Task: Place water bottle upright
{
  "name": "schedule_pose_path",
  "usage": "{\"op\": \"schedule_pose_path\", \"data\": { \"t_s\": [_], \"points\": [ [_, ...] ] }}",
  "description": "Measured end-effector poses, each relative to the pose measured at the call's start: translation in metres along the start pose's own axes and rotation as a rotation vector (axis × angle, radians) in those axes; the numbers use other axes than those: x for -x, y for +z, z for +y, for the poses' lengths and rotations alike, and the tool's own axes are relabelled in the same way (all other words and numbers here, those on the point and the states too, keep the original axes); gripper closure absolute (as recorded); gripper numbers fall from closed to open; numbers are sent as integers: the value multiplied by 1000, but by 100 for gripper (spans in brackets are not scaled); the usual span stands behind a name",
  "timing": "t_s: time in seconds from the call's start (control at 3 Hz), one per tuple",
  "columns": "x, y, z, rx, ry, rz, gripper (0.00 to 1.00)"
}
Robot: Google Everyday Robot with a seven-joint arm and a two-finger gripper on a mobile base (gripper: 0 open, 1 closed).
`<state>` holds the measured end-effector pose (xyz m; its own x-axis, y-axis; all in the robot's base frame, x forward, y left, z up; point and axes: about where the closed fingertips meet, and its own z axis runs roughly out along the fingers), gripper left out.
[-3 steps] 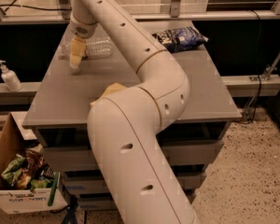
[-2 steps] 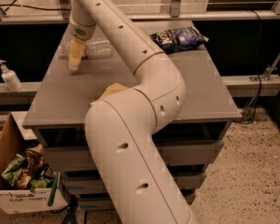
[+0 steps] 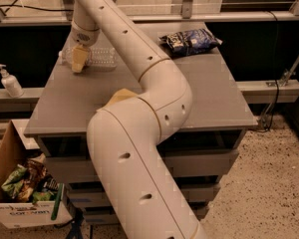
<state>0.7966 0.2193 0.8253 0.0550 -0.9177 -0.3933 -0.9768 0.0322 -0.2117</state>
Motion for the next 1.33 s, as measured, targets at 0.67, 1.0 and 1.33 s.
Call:
{"op": "schedule_pose_path", "data": {
  "t_s": [0.67,1.0,1.33],
  "points": [
    [-11,-12,-5,-13,36,4,88],
    [-13,-39,-8,-38,68,-19,100],
    [-9,-72,-14,-72,91,-103,100]
  ]
}}
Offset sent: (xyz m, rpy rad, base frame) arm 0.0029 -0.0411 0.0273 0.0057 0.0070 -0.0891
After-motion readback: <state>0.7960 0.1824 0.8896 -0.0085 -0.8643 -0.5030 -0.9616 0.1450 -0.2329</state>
